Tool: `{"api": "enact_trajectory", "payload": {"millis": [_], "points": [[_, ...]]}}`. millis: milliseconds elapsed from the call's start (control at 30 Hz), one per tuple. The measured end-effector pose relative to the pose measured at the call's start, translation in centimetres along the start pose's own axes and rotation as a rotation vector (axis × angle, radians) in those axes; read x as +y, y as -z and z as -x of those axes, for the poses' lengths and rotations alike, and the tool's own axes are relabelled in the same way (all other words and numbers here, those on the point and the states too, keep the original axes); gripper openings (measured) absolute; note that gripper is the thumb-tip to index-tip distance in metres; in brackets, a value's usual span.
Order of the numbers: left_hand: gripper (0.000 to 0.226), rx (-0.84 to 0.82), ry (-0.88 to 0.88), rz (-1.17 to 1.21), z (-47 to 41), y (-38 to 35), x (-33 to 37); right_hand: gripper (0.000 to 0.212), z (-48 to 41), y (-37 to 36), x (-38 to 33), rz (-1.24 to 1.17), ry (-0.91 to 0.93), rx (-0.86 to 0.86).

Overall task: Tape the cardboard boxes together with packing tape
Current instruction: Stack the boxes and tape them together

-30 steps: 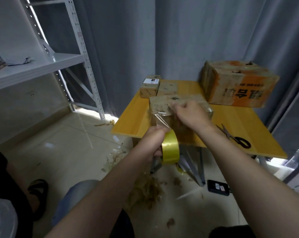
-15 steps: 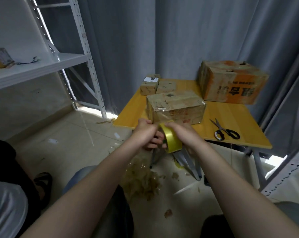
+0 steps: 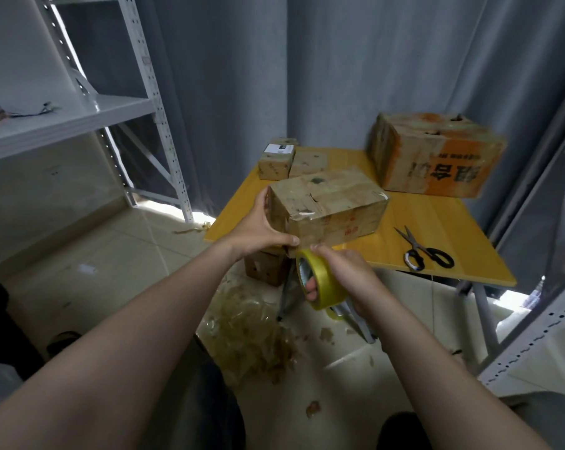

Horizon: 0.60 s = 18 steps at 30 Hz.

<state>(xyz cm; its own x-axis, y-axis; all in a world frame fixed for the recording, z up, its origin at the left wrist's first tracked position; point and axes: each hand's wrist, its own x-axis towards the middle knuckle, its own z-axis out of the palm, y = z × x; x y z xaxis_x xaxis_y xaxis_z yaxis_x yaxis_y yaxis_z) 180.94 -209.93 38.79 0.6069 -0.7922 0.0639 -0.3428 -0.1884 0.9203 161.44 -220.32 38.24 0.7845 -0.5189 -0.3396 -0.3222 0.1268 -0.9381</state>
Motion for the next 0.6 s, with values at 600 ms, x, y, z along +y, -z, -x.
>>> {"api": "enact_trajectory", "payload": {"millis": [600], "points": [[0.075, 0.149, -0.020, 0.122, 1.1, 0.6, -0.7, 0.058, 2.5, -1.8, 2.3, 0.071, 0.295, 0.249]]}}
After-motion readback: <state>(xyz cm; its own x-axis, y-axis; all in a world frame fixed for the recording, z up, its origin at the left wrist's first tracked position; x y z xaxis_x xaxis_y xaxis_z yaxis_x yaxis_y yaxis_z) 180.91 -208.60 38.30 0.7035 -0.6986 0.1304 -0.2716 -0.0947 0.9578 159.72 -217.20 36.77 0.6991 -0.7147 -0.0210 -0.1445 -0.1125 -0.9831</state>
